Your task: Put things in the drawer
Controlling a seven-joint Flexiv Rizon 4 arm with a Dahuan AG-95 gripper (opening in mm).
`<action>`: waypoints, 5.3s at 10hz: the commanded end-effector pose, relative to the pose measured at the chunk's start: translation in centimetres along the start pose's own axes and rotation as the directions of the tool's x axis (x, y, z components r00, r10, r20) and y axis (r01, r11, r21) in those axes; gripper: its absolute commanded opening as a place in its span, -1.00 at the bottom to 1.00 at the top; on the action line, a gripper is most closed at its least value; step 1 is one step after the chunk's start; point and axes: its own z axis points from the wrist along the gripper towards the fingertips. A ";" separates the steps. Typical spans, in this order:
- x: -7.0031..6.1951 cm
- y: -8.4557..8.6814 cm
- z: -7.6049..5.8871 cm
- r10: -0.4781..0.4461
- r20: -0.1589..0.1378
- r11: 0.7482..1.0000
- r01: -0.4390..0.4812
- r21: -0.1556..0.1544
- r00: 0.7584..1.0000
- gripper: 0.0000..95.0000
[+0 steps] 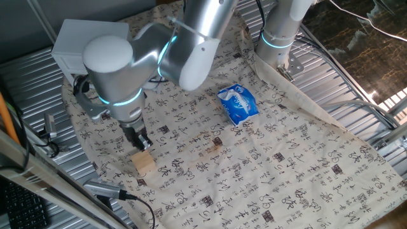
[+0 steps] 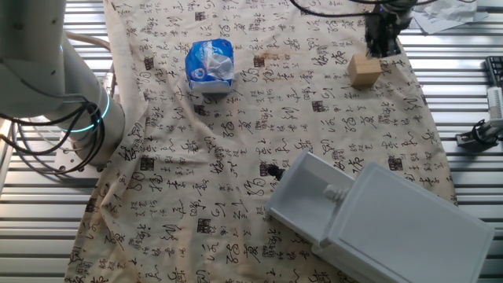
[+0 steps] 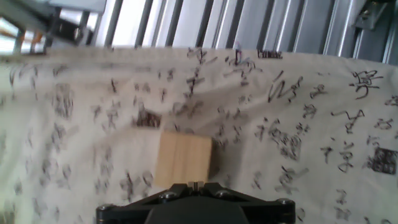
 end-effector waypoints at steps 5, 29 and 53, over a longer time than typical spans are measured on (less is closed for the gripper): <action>-1.5 0.5 1.8 0.025 -0.020 0.999 -0.025 0.024 0.999 -1.00; -0.3 0.1 3.9 0.059 -0.011 0.997 -0.058 0.057 0.998 1.00; 0.4 0.0 8.1 0.128 -0.065 0.991 -0.125 0.048 0.990 -0.20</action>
